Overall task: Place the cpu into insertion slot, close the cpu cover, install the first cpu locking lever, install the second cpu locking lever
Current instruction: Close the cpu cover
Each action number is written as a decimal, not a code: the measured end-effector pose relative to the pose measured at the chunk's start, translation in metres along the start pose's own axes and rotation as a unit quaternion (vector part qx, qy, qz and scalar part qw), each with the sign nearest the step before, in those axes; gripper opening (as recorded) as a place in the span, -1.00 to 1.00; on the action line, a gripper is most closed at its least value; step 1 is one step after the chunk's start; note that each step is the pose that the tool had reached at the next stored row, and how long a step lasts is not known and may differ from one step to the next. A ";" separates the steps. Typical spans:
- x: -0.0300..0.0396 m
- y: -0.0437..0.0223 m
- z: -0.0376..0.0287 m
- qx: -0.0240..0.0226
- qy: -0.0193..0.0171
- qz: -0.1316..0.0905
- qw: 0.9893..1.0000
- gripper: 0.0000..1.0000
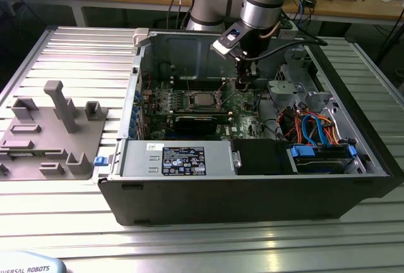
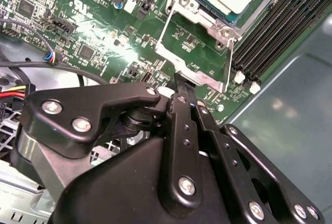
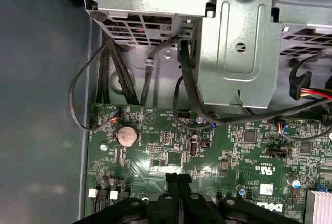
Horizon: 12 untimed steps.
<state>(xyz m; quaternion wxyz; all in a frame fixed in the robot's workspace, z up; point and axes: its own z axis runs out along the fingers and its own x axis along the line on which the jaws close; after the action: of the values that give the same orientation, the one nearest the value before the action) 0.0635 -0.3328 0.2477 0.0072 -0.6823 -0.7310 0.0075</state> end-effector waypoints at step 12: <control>0.0007 -0.0102 0.0010 0.000 0.002 0.000 1.000 -0.79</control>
<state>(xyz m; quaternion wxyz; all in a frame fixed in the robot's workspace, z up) 0.0532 -0.3328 0.2469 0.0084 -0.6823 -0.7310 0.0061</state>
